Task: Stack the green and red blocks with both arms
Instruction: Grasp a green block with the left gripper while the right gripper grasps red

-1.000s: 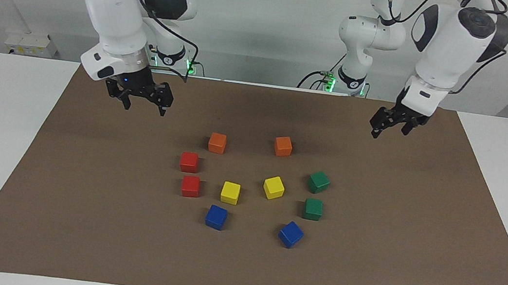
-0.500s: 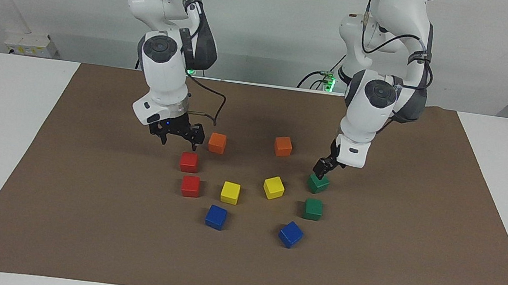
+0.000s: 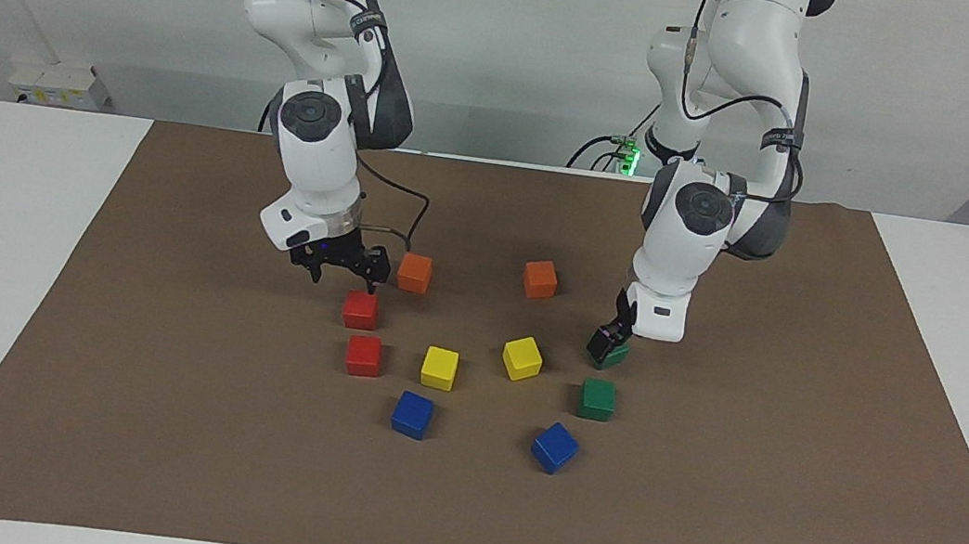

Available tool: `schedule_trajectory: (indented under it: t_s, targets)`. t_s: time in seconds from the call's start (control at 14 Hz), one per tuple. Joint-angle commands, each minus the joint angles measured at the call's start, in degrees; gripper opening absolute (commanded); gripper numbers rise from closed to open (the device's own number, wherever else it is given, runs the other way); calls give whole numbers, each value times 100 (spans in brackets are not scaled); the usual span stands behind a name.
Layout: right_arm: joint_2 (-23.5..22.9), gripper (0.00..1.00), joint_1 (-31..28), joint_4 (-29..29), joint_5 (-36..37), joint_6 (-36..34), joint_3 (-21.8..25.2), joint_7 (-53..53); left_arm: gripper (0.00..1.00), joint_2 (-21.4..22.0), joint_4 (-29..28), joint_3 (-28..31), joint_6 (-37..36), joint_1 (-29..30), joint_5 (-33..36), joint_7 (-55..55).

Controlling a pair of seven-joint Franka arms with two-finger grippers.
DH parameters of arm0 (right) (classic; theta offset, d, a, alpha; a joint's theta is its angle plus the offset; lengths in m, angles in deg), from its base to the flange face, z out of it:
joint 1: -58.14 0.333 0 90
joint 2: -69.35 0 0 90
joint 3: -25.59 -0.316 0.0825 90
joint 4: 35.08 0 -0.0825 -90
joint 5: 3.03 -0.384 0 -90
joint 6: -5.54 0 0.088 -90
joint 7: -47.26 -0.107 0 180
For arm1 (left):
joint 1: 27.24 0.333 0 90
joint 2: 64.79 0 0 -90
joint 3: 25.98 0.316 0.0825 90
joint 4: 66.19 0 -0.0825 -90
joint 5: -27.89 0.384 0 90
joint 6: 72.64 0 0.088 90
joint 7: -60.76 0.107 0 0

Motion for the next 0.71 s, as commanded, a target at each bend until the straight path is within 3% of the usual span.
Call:
schedule_trajectory:
  t_s: [0.0,0.43,0.57,0.64]
  targets:
    - [-172,100,125,49,-23,366,-2,-190,100,5,-133,94,235,-93,42,-59]
    - [-638,100,258,40,-23,1087,-20,-330,95,-3,-520,94,710,-49,51,187]
    - [-656,100,249,40,-23,1088,-11,-269,87,-56,-582,94,842,-67,51,187]
    - [-656,100,232,49,-23,1088,-11,-269,73,-65,-608,94,860,-84,51,187]
